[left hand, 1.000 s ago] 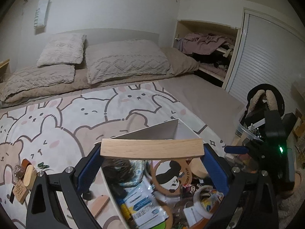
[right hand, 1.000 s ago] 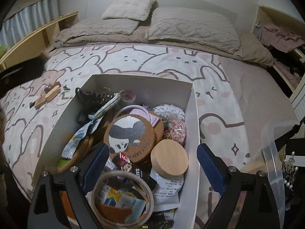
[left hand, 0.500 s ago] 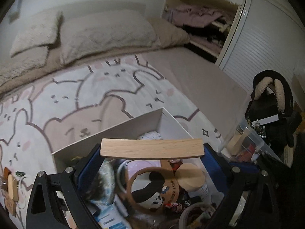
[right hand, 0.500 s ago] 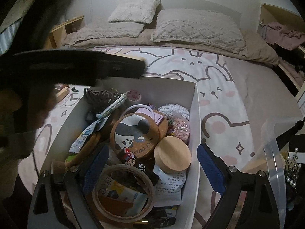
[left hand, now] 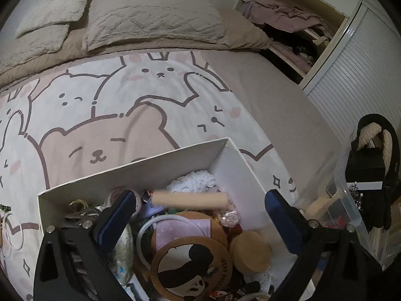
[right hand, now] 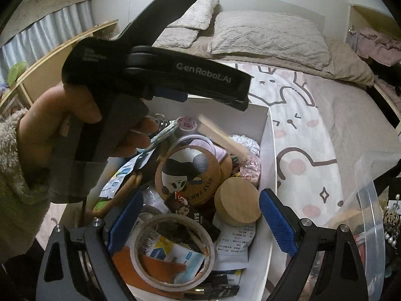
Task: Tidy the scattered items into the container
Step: 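Lower the wooden bar into the box and open the left tool, then withdraw both open tools from the box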
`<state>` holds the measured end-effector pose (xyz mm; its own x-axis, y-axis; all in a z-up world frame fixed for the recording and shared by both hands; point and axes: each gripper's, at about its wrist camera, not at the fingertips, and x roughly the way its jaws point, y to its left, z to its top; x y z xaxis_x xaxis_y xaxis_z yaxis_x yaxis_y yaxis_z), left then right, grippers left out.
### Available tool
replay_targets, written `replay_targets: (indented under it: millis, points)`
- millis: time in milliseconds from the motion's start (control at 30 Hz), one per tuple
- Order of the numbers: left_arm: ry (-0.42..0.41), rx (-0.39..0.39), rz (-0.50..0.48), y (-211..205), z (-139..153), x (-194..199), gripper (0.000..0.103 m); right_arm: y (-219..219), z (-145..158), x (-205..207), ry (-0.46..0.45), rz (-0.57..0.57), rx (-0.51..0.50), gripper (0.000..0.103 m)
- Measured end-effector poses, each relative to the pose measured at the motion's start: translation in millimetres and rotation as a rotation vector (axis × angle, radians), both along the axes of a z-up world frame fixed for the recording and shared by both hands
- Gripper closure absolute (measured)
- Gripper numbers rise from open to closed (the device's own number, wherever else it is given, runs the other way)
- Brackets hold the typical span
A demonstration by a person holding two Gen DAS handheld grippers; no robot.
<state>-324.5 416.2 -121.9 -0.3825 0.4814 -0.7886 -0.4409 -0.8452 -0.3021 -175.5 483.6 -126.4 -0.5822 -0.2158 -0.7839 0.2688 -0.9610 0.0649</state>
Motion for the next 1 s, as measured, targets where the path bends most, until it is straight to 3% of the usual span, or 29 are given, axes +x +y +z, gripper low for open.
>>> replay_targets:
  millis: [600,1000]
  points:
    - [0.056,0.003,0.023,-41,21,23,0.0,3,-4,-3,0.006,-0.056,-0.019,0.009]
    - [0.147,-0.006,0.05,-83,51,50,0.0,-10,17,3,0.039,-0.088,-0.009,0.009]
